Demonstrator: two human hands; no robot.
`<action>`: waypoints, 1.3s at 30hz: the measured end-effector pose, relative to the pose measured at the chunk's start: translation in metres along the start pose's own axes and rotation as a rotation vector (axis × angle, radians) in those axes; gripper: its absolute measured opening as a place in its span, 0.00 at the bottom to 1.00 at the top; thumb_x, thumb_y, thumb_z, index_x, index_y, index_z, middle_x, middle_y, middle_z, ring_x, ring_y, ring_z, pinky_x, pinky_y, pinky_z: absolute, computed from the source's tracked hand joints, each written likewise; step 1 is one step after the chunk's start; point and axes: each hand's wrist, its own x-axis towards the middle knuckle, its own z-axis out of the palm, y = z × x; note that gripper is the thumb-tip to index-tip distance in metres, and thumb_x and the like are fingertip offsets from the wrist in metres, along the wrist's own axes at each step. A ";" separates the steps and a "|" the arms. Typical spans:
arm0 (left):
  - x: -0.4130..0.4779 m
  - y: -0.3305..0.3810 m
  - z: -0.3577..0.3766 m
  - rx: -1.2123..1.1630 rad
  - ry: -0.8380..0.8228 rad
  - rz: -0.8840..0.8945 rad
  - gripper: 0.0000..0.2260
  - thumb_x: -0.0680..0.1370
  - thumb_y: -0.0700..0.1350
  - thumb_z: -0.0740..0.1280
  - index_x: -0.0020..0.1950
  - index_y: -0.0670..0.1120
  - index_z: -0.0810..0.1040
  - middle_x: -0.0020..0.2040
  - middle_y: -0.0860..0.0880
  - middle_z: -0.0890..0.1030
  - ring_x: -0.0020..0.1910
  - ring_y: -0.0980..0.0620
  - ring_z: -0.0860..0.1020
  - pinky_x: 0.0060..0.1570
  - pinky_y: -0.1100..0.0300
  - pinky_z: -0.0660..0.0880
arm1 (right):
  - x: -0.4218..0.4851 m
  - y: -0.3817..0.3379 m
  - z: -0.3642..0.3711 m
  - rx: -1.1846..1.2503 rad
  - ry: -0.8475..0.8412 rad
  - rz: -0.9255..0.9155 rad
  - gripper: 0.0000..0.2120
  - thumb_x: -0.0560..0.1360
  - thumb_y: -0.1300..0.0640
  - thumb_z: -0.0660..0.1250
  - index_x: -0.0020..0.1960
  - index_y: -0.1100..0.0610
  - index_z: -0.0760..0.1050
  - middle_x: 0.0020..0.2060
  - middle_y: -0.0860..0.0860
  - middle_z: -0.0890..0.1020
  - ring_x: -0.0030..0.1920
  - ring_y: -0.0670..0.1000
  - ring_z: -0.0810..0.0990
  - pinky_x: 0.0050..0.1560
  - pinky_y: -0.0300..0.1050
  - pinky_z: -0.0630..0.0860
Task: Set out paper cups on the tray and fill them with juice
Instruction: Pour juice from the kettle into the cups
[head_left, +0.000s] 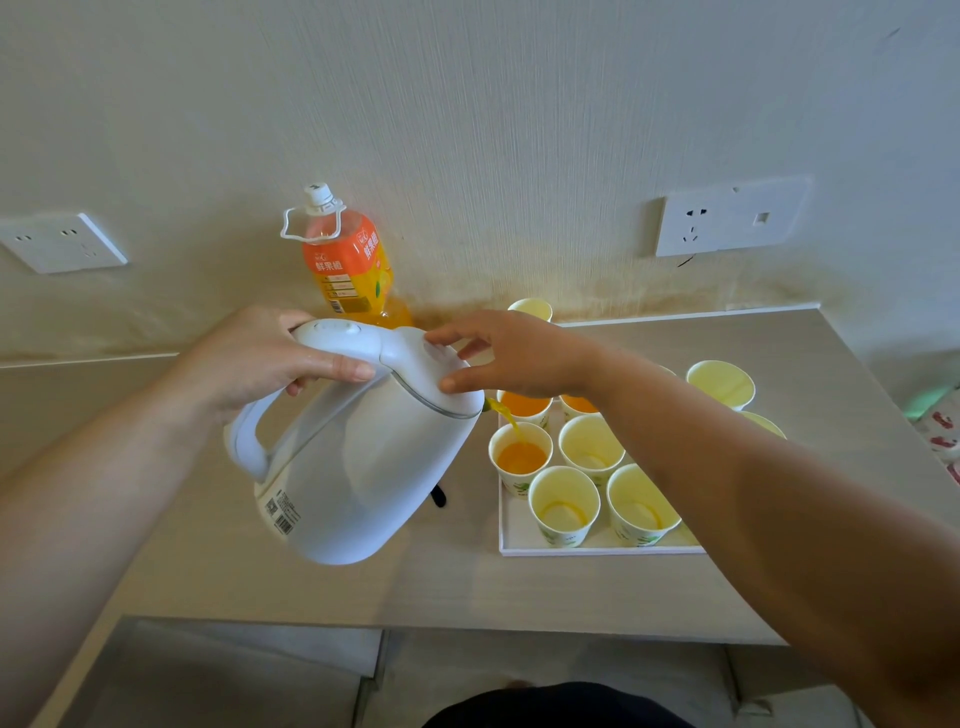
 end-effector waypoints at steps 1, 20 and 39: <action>0.000 0.000 0.000 0.002 -0.004 0.002 0.33 0.35 0.70 0.74 0.32 0.51 0.80 0.23 0.55 0.75 0.28 0.53 0.71 0.33 0.60 0.67 | 0.000 0.000 0.000 -0.003 -0.002 -0.001 0.26 0.73 0.50 0.71 0.69 0.49 0.70 0.63 0.47 0.75 0.59 0.46 0.75 0.57 0.36 0.68; -0.003 0.004 -0.002 0.017 -0.023 -0.005 0.26 0.38 0.70 0.74 0.29 0.57 0.79 0.24 0.53 0.74 0.29 0.51 0.72 0.36 0.59 0.67 | -0.001 -0.002 -0.001 -0.015 -0.001 -0.012 0.26 0.73 0.50 0.71 0.69 0.50 0.70 0.63 0.46 0.75 0.59 0.47 0.75 0.58 0.37 0.68; -0.007 0.010 -0.003 0.014 -0.040 -0.016 0.31 0.33 0.74 0.70 0.29 0.60 0.80 0.23 0.55 0.75 0.26 0.55 0.71 0.33 0.61 0.67 | 0.001 0.000 -0.001 0.003 -0.009 -0.014 0.26 0.73 0.51 0.71 0.69 0.49 0.70 0.63 0.45 0.74 0.59 0.46 0.75 0.57 0.36 0.68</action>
